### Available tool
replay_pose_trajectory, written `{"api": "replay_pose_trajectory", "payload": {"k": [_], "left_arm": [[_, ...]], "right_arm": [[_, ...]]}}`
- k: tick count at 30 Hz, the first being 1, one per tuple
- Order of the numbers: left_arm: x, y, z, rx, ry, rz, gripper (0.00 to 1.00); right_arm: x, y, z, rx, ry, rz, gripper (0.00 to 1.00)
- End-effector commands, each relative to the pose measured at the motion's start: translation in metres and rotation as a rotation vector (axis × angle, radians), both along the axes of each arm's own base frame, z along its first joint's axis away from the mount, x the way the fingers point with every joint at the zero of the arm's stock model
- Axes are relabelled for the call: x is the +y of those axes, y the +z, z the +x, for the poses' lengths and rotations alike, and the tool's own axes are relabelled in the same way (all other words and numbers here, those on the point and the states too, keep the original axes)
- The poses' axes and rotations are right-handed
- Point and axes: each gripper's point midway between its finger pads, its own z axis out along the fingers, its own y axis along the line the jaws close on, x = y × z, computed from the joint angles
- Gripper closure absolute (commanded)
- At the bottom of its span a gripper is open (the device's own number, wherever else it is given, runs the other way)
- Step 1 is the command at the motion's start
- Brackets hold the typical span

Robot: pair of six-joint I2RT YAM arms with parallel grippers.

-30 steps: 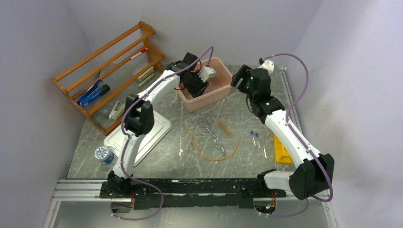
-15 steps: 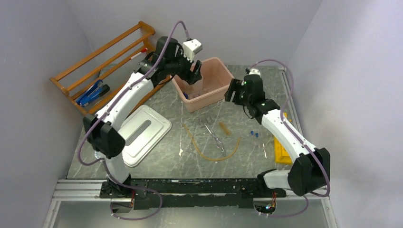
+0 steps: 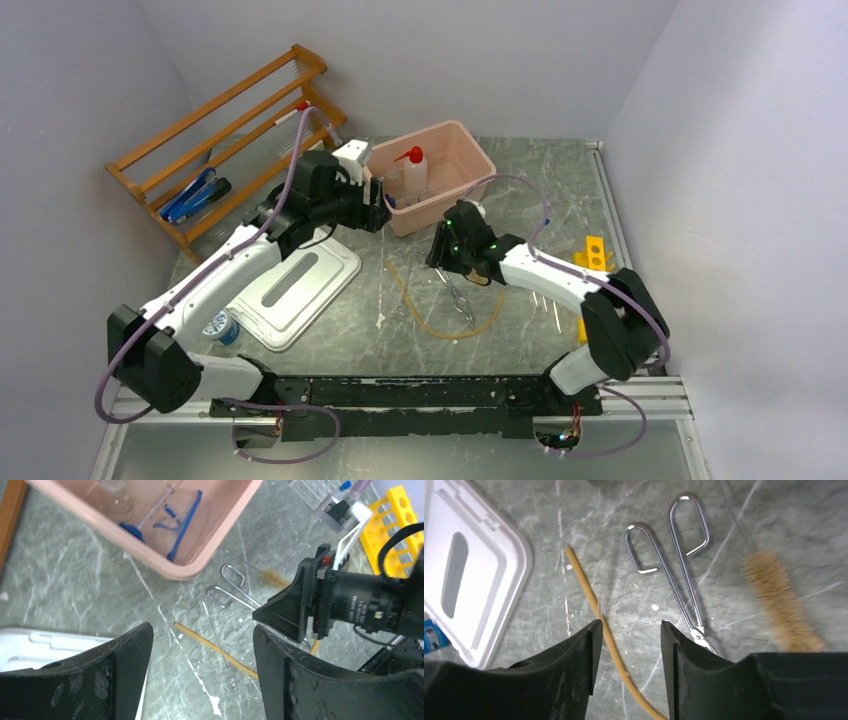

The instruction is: Organize the chemistry lab equipment

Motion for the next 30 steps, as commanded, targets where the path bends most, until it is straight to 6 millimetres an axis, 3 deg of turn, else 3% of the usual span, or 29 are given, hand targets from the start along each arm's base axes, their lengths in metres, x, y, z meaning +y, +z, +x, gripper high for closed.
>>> {"api": "replay_pose_trajectory", "payload": {"k": [1,9,24,30], "left_arm": [[0.021,0.009,0.006,-0.023,0.203,-0.089,0.23],[0.043,-0.003,-0.01,-0.011,0.305,-0.116,0.25],[0.066,-0.003,-0.015,-0.055,0.349,-0.036,0.25],[0.109,-0.002,-0.009,-0.06,0.592,0.042,0.24]], "right_arm": [[0.033,-0.018,0.001,0.077,-0.105,0.149,0.51],[0.069,-0.041,-0.004,0.104,-0.123,0.138,0.52],[0.072,-0.074,-0.007,0.114,-0.266,-0.037,0.73],[0.052,-0.078,-0.018,0.078,-0.322,-0.215,0.79]]}}
